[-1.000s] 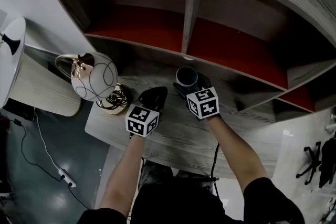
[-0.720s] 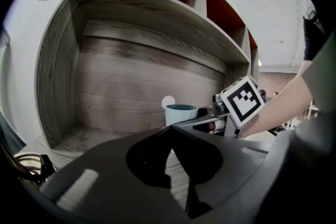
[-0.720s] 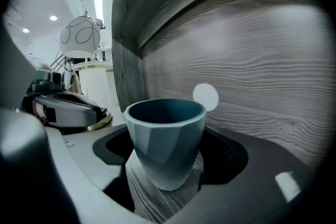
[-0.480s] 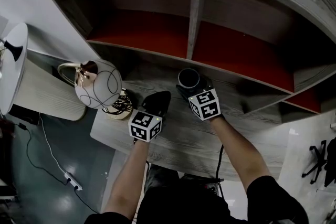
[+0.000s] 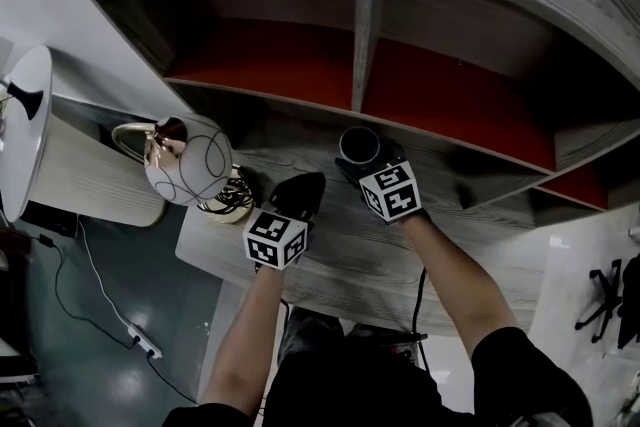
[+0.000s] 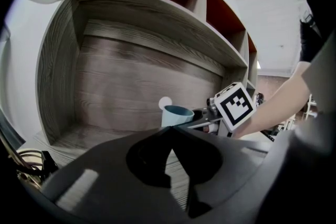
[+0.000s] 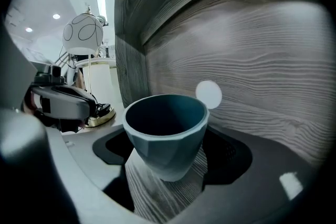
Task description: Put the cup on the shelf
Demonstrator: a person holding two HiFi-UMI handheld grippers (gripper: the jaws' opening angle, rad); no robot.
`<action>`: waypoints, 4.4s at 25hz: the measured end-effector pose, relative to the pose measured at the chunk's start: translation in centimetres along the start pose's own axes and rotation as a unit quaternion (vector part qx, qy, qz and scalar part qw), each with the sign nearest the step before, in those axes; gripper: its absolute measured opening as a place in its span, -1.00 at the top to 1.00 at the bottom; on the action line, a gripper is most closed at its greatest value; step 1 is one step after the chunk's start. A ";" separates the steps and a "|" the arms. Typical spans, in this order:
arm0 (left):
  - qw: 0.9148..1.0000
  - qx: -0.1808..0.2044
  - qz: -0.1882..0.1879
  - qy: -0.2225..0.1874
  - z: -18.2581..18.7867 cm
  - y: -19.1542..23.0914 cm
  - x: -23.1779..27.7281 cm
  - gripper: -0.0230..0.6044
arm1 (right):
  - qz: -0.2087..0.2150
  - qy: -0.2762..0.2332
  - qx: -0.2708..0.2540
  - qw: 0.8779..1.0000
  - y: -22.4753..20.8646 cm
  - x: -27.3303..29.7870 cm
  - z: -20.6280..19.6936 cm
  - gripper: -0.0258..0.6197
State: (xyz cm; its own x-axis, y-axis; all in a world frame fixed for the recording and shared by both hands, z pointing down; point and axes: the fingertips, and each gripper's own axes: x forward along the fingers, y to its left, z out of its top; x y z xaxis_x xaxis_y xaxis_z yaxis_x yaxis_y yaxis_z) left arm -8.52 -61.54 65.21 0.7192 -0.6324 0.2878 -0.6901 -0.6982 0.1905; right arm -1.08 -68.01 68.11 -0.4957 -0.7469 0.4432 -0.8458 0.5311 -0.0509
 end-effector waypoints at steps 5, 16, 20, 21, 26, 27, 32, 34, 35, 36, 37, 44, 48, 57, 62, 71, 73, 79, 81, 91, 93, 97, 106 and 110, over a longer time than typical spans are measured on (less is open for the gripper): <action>1.000 -0.008 0.002 -0.001 0.6 0.0 -0.7 0.93 | 0.009 0.016 0.014 1.000 0.1 -0.4 -0.2 -0.31; 1.000 -0.020 0.006 -0.006 3.1 -1.2 -2.2 0.93 | 0.008 0.041 0.016 0.999 0.3 -4.1 -0.1 -0.43; 1.000 -0.018 0.004 -0.011 4.3 -2.5 -2.6 0.93 | 0.007 0.032 0.017 0.999 0.2 -6.7 1.0 -0.43; 1.000 -0.017 0.004 -0.012 4.6 -2.9 -2.8 0.93 | 0.009 0.028 0.015 0.999 0.4 -7.5 1.4 -0.43; 1.000 -0.011 -0.003 -0.015 5.6 -5.5 -3.9 0.93 | 0.019 0.015 -0.001 1.000 1.6 -12.1 3.2 -0.42; 1.000 -0.009 -0.004 -0.016 5.8 -6.0 -4.2 0.93 | 0.021 0.014 -0.006 1.000 1.8 -13.1 3.4 -0.42; 1.000 0.004 -0.008 -0.016 6.4 -8.3 -5.6 0.93 | 0.041 0.009 -0.012 0.999 3.2 -17.8 4.1 -0.39; 1.000 0.006 -0.008 -0.017 6.5 -9.3 -6.3 0.93 | 0.040 0.002 -0.008 0.999 3.6 -19.8 4.1 -0.15; 1.000 0.006 -0.008 -0.018 6.5 -9.9 -6.6 0.93 | 0.038 -0.001 -0.005 0.999 3.8 -20.8 4.1 -0.07; 1.000 0.007 -0.009 -0.019 6.5 -10.5 -7.0 0.93 | 0.036 -0.004 -0.002 0.999 3.9 -21.8 4.1 0.05; 1.000 0.007 -0.009 -0.020 6.5 -11.0 -7.4 0.93 | 0.031 -0.005 -0.002 0.999 4.1 -22.7 4.0 0.11; 1.000 -0.002 -0.005 -0.030 6.1 -14.2 -10.0 0.93 | -0.008 -0.042 -0.016 0.999 4.6 -28.3 4.3 0.88; 0.999 -0.008 0.013 -0.035 5.6 -15.3 -11.5 0.93 | 0.004 -0.045 -0.013 0.999 5.5 -29.9 3.8 0.88; 0.999 -0.018 0.046 -0.020 2.8 -18.1 -15.6 0.93 | 0.029 -0.038 0.001 0.999 8.3 -32.4 1.6 0.88; 0.999 -0.014 0.027 -0.008 2.0 -19.7 -16.3 0.93 | 0.033 -0.032 0.012 0.999 9.6 -33.5 0.3 0.88; 0.999 0.016 -0.031 0.002 1.7 -22.5 -17.7 0.93 | 0.010 -0.028 0.027 0.999 12.1 -35.3 -0.7 0.88; 0.999 0.020 -0.038 0.004 1.4 -22.9 -18.4 0.93 | -0.001 -0.029 0.033 0.999 12.7 -35.7 -0.9 0.88; 0.999 0.014 -0.044 -0.001 0.3 -23.3 -21.8 0.93 | -0.021 -0.028 0.042 0.999 16.0 -37.3 -1.5 0.88; 0.999 0.013 -0.047 0.001 -0.3 -23.6 -23.0 0.93 | -0.029 -0.027 0.043 0.998 17.0 -37.9 -1.8 0.88; 0.998 0.004 -0.058 -0.006 -2.2 -24.0 -28.8 0.93 | -0.053 -0.029 0.053 0.997 22.3 -40.0 -3.0 0.88; 0.998 0.003 -0.066 -0.007 -2.5 -24.4 -29.6 0.93 | -0.059 -0.029 0.054 0.996 23.1 -40.5 -3.3 0.88; 0.997 0.001 -0.077 -0.007 -3.2 -25.1 -31.0 0.93 | -0.070 -0.028 0.055 0.996 24.6 -41.8 -3.8 0.88; 0.996 -0.012 -0.085 -0.008 -4.6 -27.0 -32.8 0.93 | -0.088 -0.022 0.061 0.994 26.5 -45.0 -5.3 0.88; 0.997 -0.018 -0.079 -0.008 -5.3 -27.4 -33.3 0.93 | -0.083 -0.022 0.061 0.994 26.7 -45.4 -5.6 0.88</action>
State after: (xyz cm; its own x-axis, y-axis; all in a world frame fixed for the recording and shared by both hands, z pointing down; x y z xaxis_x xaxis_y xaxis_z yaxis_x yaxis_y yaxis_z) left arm -13.98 -19.58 55.38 0.8195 -0.5215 0.2376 -0.5712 -0.7764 0.2663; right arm -0.09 -17.71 51.62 -0.3529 -0.8387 0.4149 -0.9330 0.3486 -0.0889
